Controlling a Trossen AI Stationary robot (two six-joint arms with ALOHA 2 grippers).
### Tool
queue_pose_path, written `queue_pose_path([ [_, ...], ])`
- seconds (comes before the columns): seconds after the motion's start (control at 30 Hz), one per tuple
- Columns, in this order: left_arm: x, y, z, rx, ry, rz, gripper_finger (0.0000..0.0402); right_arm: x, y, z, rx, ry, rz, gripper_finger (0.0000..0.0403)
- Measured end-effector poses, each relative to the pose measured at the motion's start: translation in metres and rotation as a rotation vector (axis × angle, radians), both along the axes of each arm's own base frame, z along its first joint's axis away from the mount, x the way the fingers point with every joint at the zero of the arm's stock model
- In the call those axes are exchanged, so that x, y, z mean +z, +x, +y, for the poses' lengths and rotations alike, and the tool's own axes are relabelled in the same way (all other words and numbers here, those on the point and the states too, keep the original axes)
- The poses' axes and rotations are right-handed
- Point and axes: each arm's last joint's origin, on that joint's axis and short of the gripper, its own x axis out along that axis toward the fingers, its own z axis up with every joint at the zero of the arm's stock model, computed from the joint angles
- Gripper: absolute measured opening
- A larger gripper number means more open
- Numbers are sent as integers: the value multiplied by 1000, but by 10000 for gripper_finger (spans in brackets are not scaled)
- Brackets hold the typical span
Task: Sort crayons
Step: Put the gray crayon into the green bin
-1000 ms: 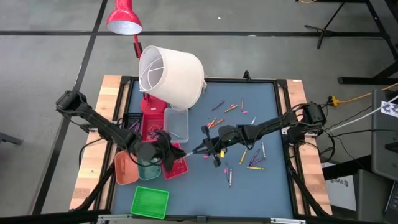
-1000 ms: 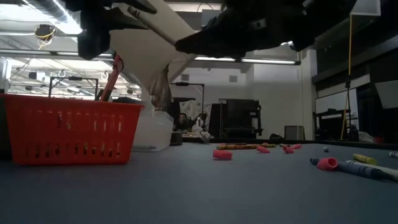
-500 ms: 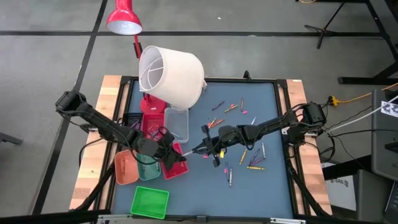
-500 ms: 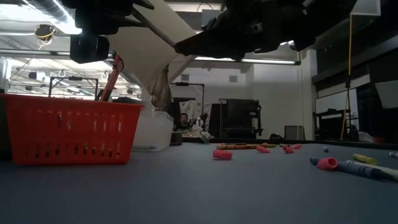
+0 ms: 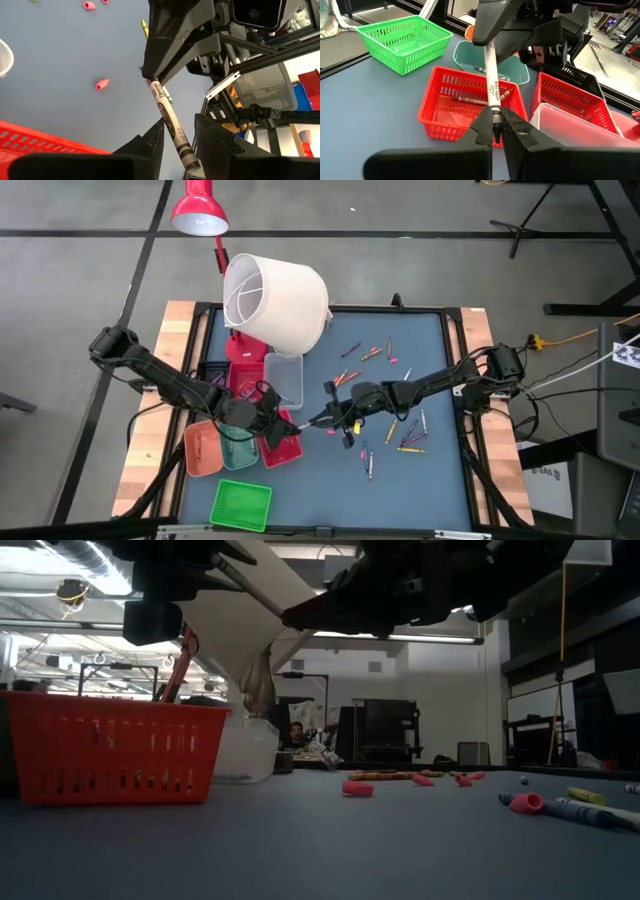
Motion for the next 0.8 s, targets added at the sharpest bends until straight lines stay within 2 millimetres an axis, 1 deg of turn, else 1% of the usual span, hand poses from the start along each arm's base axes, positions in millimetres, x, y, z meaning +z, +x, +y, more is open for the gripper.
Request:
queue_pose_path([
  [0.3,0,0,-2,-56,-30,11,94,0,0,0,-3,8,2,17],
  [0.57,0,0,-2,-56,-30,11,93,0,0,0,-3,9,3,17],
  [0.67,0,0,-2,-56,-30,11,84,0,0,0,-3,10,3,17],
  [0.8,0,0,-2,-59,-23,11,54,0,0,0,-3,10,2,17],
])
